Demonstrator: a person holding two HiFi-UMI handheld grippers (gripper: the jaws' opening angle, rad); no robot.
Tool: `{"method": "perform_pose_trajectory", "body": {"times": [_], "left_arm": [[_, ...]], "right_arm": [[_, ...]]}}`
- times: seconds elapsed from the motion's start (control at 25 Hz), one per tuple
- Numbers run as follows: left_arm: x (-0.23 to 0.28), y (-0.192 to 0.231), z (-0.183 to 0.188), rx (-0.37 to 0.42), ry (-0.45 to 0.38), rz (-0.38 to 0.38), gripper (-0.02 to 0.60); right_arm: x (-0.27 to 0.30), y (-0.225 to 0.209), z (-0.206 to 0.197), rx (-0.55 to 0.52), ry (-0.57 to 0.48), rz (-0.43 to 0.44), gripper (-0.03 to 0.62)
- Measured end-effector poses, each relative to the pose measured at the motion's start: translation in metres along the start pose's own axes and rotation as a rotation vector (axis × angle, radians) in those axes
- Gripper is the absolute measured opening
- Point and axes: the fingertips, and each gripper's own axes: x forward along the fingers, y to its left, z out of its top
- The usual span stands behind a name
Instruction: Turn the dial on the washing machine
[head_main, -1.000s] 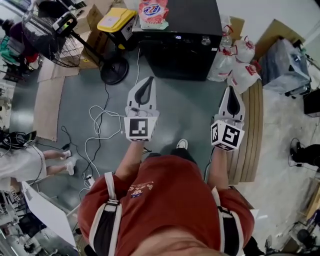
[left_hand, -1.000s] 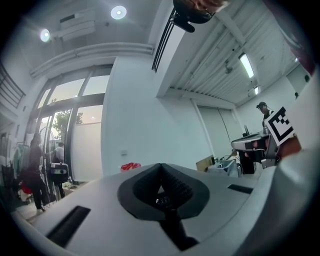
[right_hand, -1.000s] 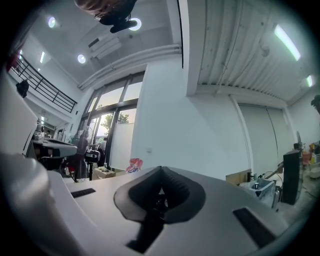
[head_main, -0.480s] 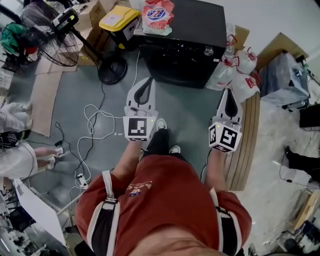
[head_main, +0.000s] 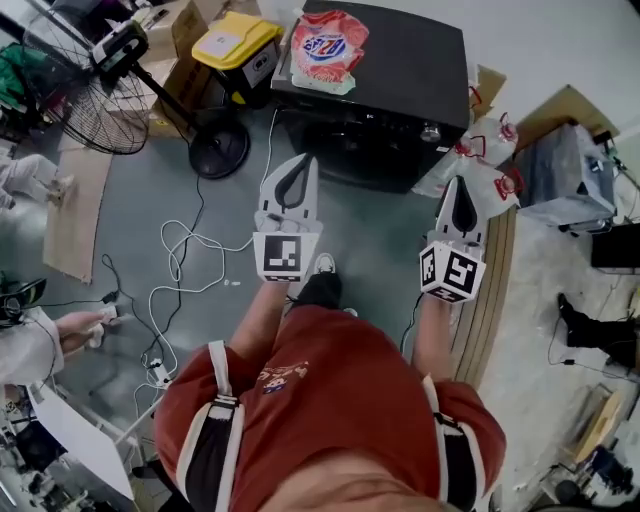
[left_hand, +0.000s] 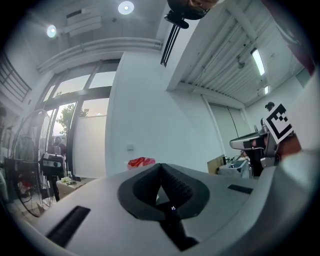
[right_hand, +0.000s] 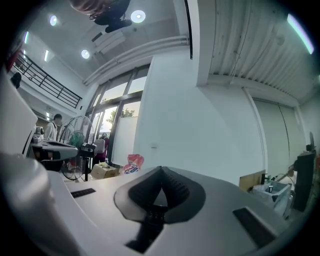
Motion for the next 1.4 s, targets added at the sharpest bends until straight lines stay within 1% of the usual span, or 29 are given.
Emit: {"method": "perform_pose_trajectory", "body": {"times": [0.16, 0.36, 0.52, 0.6, 0.68, 0.84, 0.96, 1.12, 1.28, 1.4], "left_arm": [[0.028, 0.036, -0.008, -0.007, -0.005, 0.007, 0.009], [0.062, 0.076, -0.029, -0.019, 0.022, 0.018, 0.009], [0.087, 0.093, -0.042, -0.062, 0.014, 0.015, 0.009], [0.099, 0.095, -0.054, -0.069, 0.026, 0.005, 0.009], [0.111, 0.093, -0.065, -0.06, 0.045, -0.016, 0.009], [0.136, 0.082, -0.083, -0.061, 0.056, -0.052, 0.009], [0.157, 0.07, -0.099, -0.088, 0.066, -0.059, 0.009], [0.178, 0.046, -0.124, -0.075, 0.094, -0.062, 0.009], [0.2, 0.013, -0.143, -0.098, 0.109, -0.05, 0.009], [0.206, -0.013, -0.17, -0.098, 0.146, -0.054, 0.009]], "right_arm": [[0.047, 0.024, -0.004, 0.022, 0.011, 0.023, 0.008], [0.097, 0.046, -0.008, -0.009, 0.028, 0.031, 0.008], [0.125, 0.054, -0.018, -0.029, 0.053, 0.022, 0.008], [0.135, 0.054, -0.025, -0.036, 0.068, 0.014, 0.008], [0.143, 0.051, -0.033, -0.039, 0.083, 0.003, 0.008], [0.152, 0.038, -0.057, -0.029, 0.124, -0.021, 0.008], [0.162, 0.025, -0.082, -0.016, 0.157, -0.032, 0.008], [0.168, 0.003, -0.118, 0.004, 0.211, -0.034, 0.008], [0.176, -0.021, -0.145, -0.053, 0.235, -0.001, 0.008], [0.179, -0.027, -0.177, -0.054, 0.257, 0.045, 0.008]]}}
